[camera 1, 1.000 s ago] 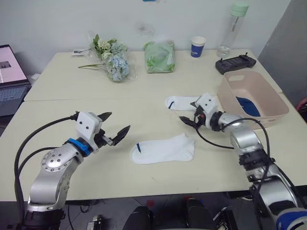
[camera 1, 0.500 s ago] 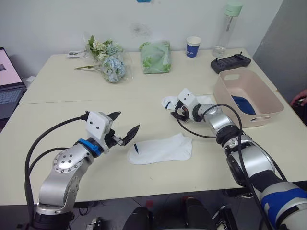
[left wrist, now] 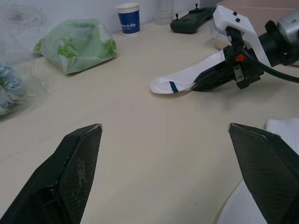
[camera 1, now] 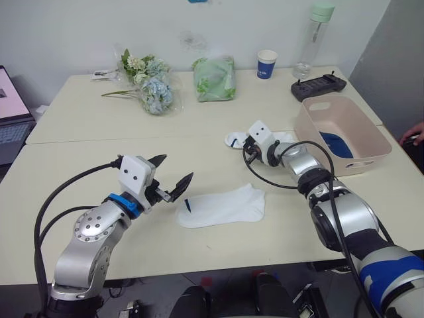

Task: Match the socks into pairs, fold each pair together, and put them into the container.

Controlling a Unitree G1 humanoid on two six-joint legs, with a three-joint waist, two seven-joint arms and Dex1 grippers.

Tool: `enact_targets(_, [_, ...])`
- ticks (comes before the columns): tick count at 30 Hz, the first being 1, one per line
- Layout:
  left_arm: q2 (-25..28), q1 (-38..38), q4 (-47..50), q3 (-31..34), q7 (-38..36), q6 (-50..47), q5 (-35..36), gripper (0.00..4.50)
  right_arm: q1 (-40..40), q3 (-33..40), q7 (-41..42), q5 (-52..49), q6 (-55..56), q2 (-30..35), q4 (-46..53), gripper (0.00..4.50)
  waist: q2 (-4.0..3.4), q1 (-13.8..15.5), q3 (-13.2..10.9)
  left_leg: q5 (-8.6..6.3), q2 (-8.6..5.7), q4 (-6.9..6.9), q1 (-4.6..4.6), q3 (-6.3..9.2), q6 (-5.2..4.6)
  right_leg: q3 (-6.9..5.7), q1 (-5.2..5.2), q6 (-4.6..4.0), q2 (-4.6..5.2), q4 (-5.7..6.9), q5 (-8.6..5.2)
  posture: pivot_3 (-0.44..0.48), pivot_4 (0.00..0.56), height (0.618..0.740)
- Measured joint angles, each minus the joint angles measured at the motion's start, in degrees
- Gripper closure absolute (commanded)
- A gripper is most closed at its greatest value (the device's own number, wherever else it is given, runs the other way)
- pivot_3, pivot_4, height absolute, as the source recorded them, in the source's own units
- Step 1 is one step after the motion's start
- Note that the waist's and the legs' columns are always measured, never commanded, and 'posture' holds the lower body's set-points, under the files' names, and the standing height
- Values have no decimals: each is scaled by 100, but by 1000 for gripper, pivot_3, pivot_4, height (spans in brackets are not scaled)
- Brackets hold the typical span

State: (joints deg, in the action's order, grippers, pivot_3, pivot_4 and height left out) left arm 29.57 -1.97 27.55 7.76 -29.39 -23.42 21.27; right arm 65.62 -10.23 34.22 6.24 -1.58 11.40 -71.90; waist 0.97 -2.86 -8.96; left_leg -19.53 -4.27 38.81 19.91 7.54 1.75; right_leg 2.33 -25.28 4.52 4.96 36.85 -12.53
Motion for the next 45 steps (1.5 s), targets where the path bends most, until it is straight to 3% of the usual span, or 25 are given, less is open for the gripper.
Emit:
enact_targets(6, [17, 99, 23, 207, 21, -148, 141, 0, -150, -117, 740, 46, 106, -288, 558, 4473, -3, -73, -2, 0, 3, -5, 1, 0, 1, 1, -6, 0, -7, 1, 0, 0, 150, 740])
enact_targets(15, [424, 400, -56, 720, -179, -237, 195, 0, -1707, -1001, 1750, 57, -976, -712, 3636, 4473, -6, -32, -3, -1, 12, -2, 5, 9, 1, -6, -6, 0, -3, 0, 0, 0, 150, 740])
enact_targets(21, [528, 245, -582, 763, -336, -167, 116, 0, -2002, -1179, 1872, -25, -1468, -502, 4506, 2427, -7, 19, -4, -1, 0, -1, 5, 10, 1, -7, -4, 0, -2, -1, 0, 0, 150, 740])
enact_targets(27, [710, -285, -1243, 541, -539, -15, -122, 0, -2015, -523, 2072, -797, -2552, -187, 5756, 374, -7, 41, -4, -1, 0, -3, 4, 10, 2, -8, -5, 0, -3, -1, 0, 0, 150, 740])
enact_targets(30, [685, -676, -1788, 386, -764, 62, -122, 0, -1985, -309, 1894, -849, -2638, 273, 5942, 374, -5, 84, -3, -1, -6, -1, 3, 9, 1, -10, -2, 0, -2, -3, 0, 0, 150, 740])
enact_targets(34, [685, -1065, -2770, 159, -1199, 265, -188, 0, -2003, -104, 1416, -631, -2452, 698, 5349, 374, -4, 97, -3, -1, -8, -2, 4, 3, 1, -9, -6, 0, -3, -2, 0, 0, 150, 740])
enact_targets(40, [668, -2278, -4582, -540, -1883, 798, -671, 0, -2038, 60, 1046, -744, -2534, 554, 4398, 374, -3, 69, -3, -1, -9, -1, 5, 1, 2, -7, -7, 0, -4, -2, 0, 0, 150, 740])
enact_targets(44, [574, -2532, -5288, -782, -2147, 1124, -891, 0, -2070, 125, 897, -786, -2533, 413, 4227, 374, -2, -29, -1, -1, -6, -2, 7, 2, 1, -8, -12, 0, 2, -2, 0, 0, 150, 740])
enact_targets(45, [546, -2607, -5422, -814, -2213, 1223, -918, 188, -2075, 119, 881, -772, -2497, 416, 4206, 543, -1, -36, -1, 0, -5, 0, 7, 4, 1, -9, -10, 0, 3, -1, 0, 0, 150, 740])
